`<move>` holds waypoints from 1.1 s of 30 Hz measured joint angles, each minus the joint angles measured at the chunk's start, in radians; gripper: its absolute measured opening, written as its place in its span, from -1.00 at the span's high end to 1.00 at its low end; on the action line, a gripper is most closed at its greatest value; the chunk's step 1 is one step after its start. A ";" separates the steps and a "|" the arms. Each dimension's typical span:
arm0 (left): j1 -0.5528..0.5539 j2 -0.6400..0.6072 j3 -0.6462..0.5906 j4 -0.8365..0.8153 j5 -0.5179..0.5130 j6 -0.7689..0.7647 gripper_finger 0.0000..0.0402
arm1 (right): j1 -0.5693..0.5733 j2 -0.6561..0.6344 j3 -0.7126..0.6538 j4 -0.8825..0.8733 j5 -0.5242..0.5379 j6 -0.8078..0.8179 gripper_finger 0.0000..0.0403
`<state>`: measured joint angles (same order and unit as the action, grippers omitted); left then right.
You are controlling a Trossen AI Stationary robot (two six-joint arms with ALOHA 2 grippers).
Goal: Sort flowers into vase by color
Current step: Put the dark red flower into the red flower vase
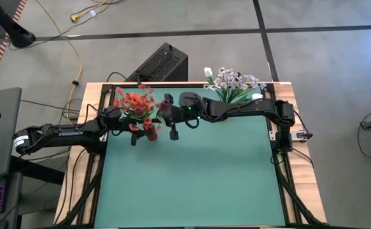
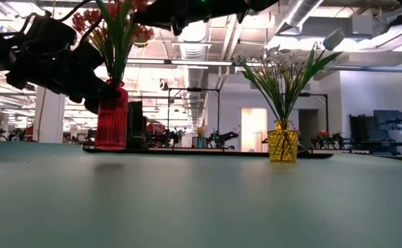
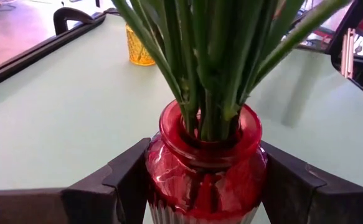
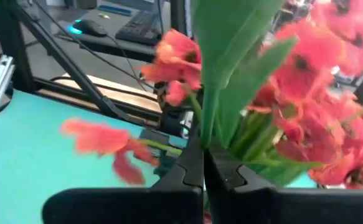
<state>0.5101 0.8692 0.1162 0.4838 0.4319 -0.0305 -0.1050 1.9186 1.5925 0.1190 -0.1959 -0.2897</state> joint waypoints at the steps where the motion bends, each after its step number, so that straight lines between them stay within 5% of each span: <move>1: 0.000 0.000 0.000 0.000 0.000 -0.001 -0.12 | 0.003 0.001 0.000 0.000 0.000 -0.004 0.88; 33: 0.000 0.000 0.000 0.004 -0.053 0.011 -0.14 | -0.022 -0.044 0.000 -0.065 0.069 -0.014 0.88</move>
<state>0.5102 0.8696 0.1158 0.4877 0.3790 -0.0191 -0.1268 1.8744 1.5925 0.0544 -0.1265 -0.3035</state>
